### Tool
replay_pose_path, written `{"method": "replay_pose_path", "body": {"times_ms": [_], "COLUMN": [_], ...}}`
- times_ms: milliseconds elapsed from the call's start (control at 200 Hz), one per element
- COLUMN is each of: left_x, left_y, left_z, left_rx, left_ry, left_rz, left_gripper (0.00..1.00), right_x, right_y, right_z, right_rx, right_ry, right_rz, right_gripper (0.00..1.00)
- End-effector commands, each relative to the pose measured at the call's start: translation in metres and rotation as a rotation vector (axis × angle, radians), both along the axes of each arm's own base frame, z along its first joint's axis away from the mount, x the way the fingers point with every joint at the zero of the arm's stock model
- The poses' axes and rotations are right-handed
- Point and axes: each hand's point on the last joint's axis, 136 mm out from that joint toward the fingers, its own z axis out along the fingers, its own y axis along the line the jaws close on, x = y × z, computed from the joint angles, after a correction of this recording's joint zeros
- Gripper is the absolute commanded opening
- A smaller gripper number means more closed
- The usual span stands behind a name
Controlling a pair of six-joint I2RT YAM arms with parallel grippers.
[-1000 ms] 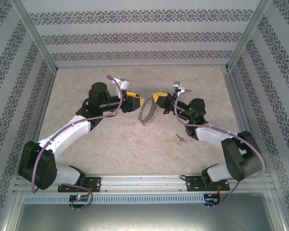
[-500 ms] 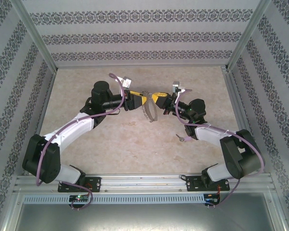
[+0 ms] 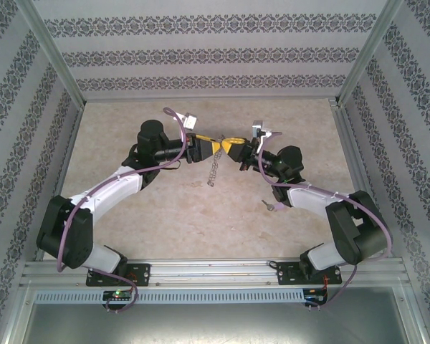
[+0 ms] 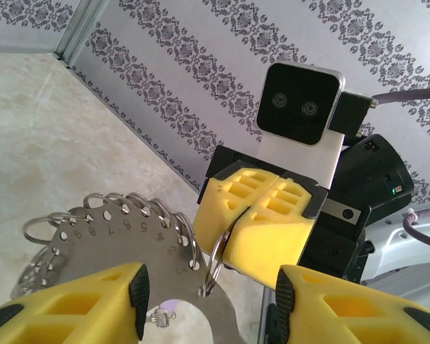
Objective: Put the keys on the keyring
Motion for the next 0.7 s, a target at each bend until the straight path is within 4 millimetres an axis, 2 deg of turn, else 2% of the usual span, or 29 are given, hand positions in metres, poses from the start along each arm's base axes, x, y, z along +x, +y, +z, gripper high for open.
{"method": "replay_pose_path", "body": {"times_ms": [0, 345, 694], "left_x": [0.0011, 0.0007, -0.0005], "left_y": [-0.0002, -0.0022, -0.0018], "left_z": [0.0221, 0.0200, 0.0165], "left_rx": [-0.046, -0.056, -0.063], "left_ry": [-0.064, -0.057, -0.052], "left_rz": [-0.020, -0.038, -0.040], "left_gripper": [0.50, 0.41, 0.37], "right_x": [-0.0053, -0.0026, 0.0001], "right_y": [0.0039, 0.0039, 0.0020], "right_z": [0.0233, 0.0183, 0.0167], "right_rx": [0.037, 0.029, 0.025], "right_ry": [-0.076, -0.065, -0.062], "right_rz": [0.026, 0.016, 0.002], "right_gripper": [0.00, 0.00, 0.00]}}
